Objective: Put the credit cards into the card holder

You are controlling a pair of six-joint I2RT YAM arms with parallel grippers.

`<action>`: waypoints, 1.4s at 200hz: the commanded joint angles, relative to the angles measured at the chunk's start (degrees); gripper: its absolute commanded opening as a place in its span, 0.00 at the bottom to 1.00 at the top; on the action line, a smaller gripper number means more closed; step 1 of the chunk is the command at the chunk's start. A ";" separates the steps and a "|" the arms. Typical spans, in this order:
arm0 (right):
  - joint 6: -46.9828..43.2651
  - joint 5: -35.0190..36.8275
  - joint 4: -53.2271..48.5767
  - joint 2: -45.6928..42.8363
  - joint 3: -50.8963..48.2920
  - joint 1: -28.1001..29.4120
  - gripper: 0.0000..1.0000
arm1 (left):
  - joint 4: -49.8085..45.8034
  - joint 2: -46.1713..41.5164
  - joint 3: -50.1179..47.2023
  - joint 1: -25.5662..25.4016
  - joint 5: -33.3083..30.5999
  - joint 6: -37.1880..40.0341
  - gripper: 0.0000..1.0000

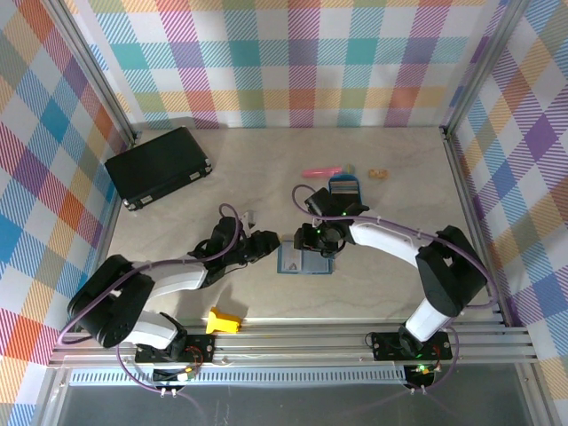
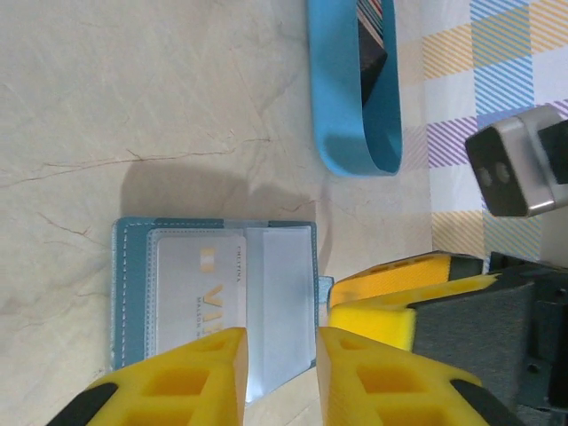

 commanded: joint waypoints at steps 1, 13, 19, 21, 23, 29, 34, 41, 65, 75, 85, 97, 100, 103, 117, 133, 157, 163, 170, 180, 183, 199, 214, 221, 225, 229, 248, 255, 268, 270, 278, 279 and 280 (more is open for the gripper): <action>-2.78 1.35 -0.99 -3.10 -1.53 -0.65 0.48 | -7.91 -3.08 0.99 -0.20 -2.37 3.98 0.28; -3.68 1.89 -1.27 -3.96 -1.72 -0.71 0.49 | -9.17 -3.85 0.94 -0.20 -2.54 4.77 0.30; -4.17 2.15 -1.54 -4.22 -1.72 -0.72 0.50 | -9.95 -4.12 0.97 -0.20 -2.64 5.10 0.30; -4.32 2.19 -1.65 -4.31 -1.72 -0.76 0.50 | -10.21 -4.17 0.97 -0.20 -2.70 5.20 0.31; -4.46 2.33 -1.83 -4.26 -1.72 -0.73 0.50 | -10.45 -4.22 0.97 -0.20 -2.79 5.25 0.31; -4.79 2.61 -2.19 -4.51 -1.63 -0.72 0.51 | -10.86 -4.28 0.92 -0.20 -2.81 5.46 0.31; -4.96 2.83 -2.55 -4.67 -1.55 -0.72 0.51 | -10.98 -4.38 0.81 -0.20 -2.74 5.48 0.31; -5.09 3.15 -3.08 -4.77 -1.46 -0.72 0.51 | -11.02 -4.44 0.69 -0.20 -2.64 5.56 0.32; -5.37 2.69 -3.63 -4.99 -1.32 -0.72 0.52 | -11.33 -4.70 0.44 -0.20 -2.38 5.84 0.32; -5.45 2.41 -3.73 -4.87 -1.23 -0.72 0.52 | -11.60 -4.70 0.44 -0.20 -2.46 5.98 0.32; -5.37 2.35 -3.77 -4.82 -1.27 -0.72 0.52 | -11.86 -4.64 0.44 -0.20 -2.49 6.09 0.33; -5.43 2.28 -3.80 -4.69 -1.28 -0.72 0.52 | -11.99 -4.39 0.32 -0.20 -2.46 6.20 0.33; -5.37 2.13 -3.91 -4.68 -1.27 -0.72 0.52 | -11.99 -4.37 0.36 -0.18 -2.46 6.17 0.33; -5.37 2.08 -3.99 -4.63 -1.32 -0.73 0.52 | -11.99 -4.25 0.35 -0.20 -2.38 6.20 0.33; -5.52 1.76 -4.09 -4.34 -1.19 -0.72 0.52 | -11.65 -3.88 0.26 -0.20 -2.22 6.02 0.33; -5.94 1.75 -4.57 -3.88 -0.69 -0.68 0.52 | -11.31 -3.66 0.00 -0.20 -2.20 5.95 0.33; -5.72 0.88 -4.65 -2.86 0.03 -0.50 0.52 | -12.08 -3.15 -0.09 -0.20 -3.17 5.66 0.34; -5.37 1.27 -5.03 -2.55 0.32 -0.25 0.51 | -12.38 -3.03 -0.22 -0.20 -3.69 5.38 0.33; -4.97 3.24 -5.70 -1.96 1.07 0.38 0.51 | -12.68 -2.78 -0.47 -0.12 -4.39 5.07 0.32; -5.17 4.99 -7.05 -1.03 2.36 1.26 0.51 | -12.46 -2.40 -0.93 0.04 -5.00 4.32 0.31; -5.21 5.20 -7.49 -0.71 2.74 1.39 0.51 | -12.03 -2.21 -1.15 0.13 -4.94 4.13 0.31; -5.05 5.40 -8.40 1.12 4.34 1.59 0.50 | -8.08 -1.01 -2.40 0.43 -3.57 2.84 0.30; -5.16 5.37 -9.05 3.01 5.66 1.57 0.50 | -6.34 0.55 -2.27 0.48 -2.31 2.42 0.30; -5.42 5.54 -9.54 3.77 6.37 1.57 0.50 | -6.07 1.24 -1.94 0.42 -1.56 2.42 0.30; -5.36 5.75 -9.78 4.27 6.76 1.64 0.50 | -5.65 1.79 -1.88 0.42 -1.23 2.42 0.30; -5.38 6.00 -10.16 4.68 7.16 1.57 0.50 | -5.20 2.19 -1.85 0.43 -0.88 2.40 0.30; -5.51 7.43 -11.74 6.79 8.94 1.59 0.52 | -3.08 3.44 -1.80 0.42 0.12 2.07 0.30; -5.77 7.59 -12.10 7.59 9.41 1.57 0.52 | -3.02 3.79 -1.59 0.34 0.17 2.07 0.30; -6.30 6.93 -12.45 9.26 10.50 1.61 0.53 | -3.06 4.34 -1.33 0.26 0.03 2.07 0.30; -6.45 6.77 -12.44 9.39 10.63 1.58 0.53 | -3.03 4.41 -1.23 0.25 0.01 2.07 0.30; -6.62 6.31 -12.71 10.53 11.37 1.57 0.54 | -2.68 4.61 -1.14 0.17 0.08 2.07 0.30; -6.69 6.23 -12.75 10.70 11.46 1.57 0.54 | -2.59 4.61 -1.14 0.16 0.08 2.07 0.30; -6.69 6.15 -12.72 10.79 11.51 1.61 0.54 | -2.59 4.65 -1.14 0.16 0.09 2.07 0.30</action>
